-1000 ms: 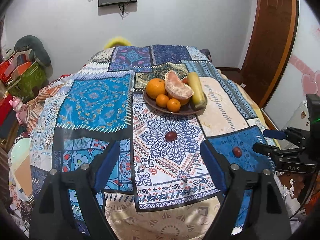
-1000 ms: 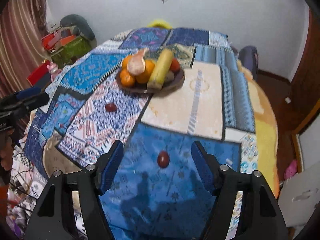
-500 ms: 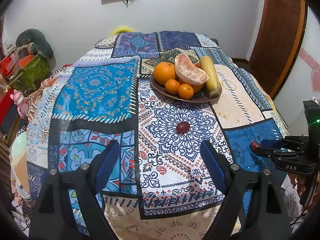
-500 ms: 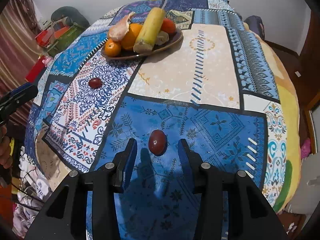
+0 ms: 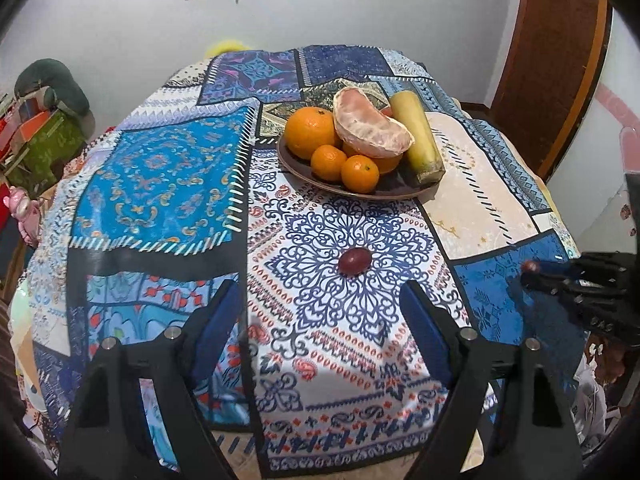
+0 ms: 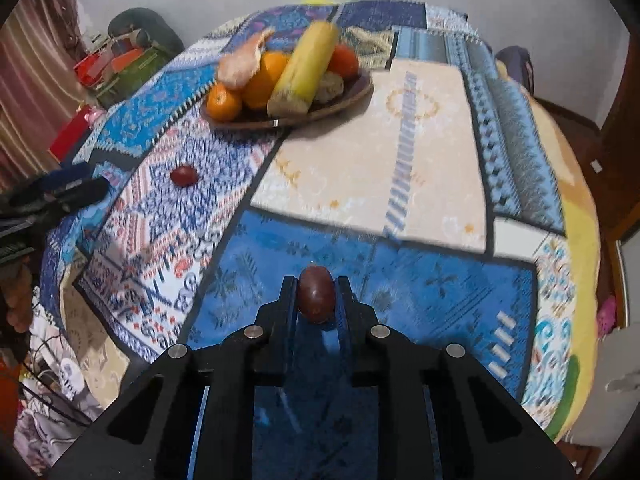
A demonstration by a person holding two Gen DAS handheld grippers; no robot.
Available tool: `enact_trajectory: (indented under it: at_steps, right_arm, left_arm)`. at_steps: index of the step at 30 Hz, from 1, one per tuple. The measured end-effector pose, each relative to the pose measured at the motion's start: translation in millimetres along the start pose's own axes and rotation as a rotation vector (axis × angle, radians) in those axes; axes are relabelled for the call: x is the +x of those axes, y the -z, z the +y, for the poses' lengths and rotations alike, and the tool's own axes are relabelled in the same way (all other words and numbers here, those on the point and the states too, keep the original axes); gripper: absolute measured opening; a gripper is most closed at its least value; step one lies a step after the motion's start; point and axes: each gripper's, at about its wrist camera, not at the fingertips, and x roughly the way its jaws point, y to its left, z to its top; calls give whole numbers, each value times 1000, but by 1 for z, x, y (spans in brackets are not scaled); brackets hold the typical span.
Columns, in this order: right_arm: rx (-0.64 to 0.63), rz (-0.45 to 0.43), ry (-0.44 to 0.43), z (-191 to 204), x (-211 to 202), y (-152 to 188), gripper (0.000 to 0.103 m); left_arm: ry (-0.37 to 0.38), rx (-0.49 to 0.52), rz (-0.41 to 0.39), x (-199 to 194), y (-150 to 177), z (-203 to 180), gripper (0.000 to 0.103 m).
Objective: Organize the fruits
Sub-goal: 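Carry the date to the plate and release it with the right gripper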
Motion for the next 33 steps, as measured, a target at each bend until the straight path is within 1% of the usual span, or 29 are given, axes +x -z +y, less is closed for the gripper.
enact_trajectory:
  at_steps: [1,2,6,11,13,15,17,19,20,21,24,33]
  right_arm:
    - [-1,-11,1,-1,-2,-3,17]
    - [0,-23,1,-2,-4,-6,17]
    - [5,-69,-7,-5,-11,-19,17]
    - [-4,-107,2,-8,-13,-33,17]
    - [-4,-116,2,-8,-12,-38,17]
    - [0,-122,-3,-9,-10,-43,17]
    - [3,-126,-8,-11,-7,-47,17]
    - [2,-128,-9,-11,-5,-50,17]
    - [3,-128,-11,-11,-3,-52,17]
    - [4,-128,-15,-12,-2,-53,17]
    - [1,-131,-19,-11,1,-57,17]
    - [-5,-161,-31,-12,3,-75,17]
  left_arm:
    - [3,0,5,3,-1,0,75]
    - [7,2,14,9,-2,-1,70]
    - [21,16,45,29,-6,-5,60]
    - [31,29,78,53,-10,-10,57]
    - [44,14,92,60,-11,-9,54]
    - [60,-2,110,68,-13,-8,46]
    - [69,-6,109,72,-13,-8,44]
    - [78,-1,97,72,-13,-9,35]
    - [91,1,97,71,-13,-10,29]
    - [95,2,97,70,-14,-11,26]
    - [80,5,86,68,-19,-11,26]
    - [57,-24,22,51,-38,8,25]
